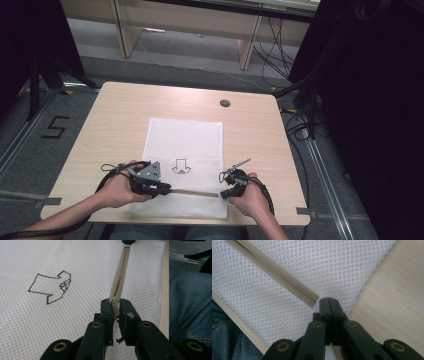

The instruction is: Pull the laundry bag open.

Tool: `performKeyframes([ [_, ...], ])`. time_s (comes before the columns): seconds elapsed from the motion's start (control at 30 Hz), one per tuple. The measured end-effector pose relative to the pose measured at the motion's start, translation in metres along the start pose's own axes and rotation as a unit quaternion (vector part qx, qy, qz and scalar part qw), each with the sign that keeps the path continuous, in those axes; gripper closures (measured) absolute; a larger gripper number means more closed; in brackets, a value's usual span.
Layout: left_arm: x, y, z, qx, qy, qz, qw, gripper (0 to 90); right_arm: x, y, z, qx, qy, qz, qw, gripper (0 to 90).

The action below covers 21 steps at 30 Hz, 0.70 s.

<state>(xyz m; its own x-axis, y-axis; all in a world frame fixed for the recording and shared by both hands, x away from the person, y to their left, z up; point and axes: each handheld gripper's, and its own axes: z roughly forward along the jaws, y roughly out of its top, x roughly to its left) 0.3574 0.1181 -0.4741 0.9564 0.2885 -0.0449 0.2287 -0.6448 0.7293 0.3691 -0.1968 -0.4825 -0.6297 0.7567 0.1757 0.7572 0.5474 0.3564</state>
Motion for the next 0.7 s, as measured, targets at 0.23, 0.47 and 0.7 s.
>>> performKeyframes([
  [0.23,0.0011,-0.0018,-0.0021,-0.003,0.001,-0.006,1.0000,81.7,-0.0001,-0.0002,0.0001,0.000,0.001,0.003,1.0000,90.0],
  [0.47,0.0011,-0.0044,-0.0033,-0.005,-0.001,-0.009,0.9999,81.6,0.0000,-0.0003,0.0000,0.000,0.000,0.002,1.0000,90.0],
  [0.7,0.0014,-0.0065,-0.0046,-0.003,-0.001,-0.009,1.0000,81.7,-0.0007,-0.0002,0.0003,-0.002,0.001,-0.004,1.0000,90.0],
])
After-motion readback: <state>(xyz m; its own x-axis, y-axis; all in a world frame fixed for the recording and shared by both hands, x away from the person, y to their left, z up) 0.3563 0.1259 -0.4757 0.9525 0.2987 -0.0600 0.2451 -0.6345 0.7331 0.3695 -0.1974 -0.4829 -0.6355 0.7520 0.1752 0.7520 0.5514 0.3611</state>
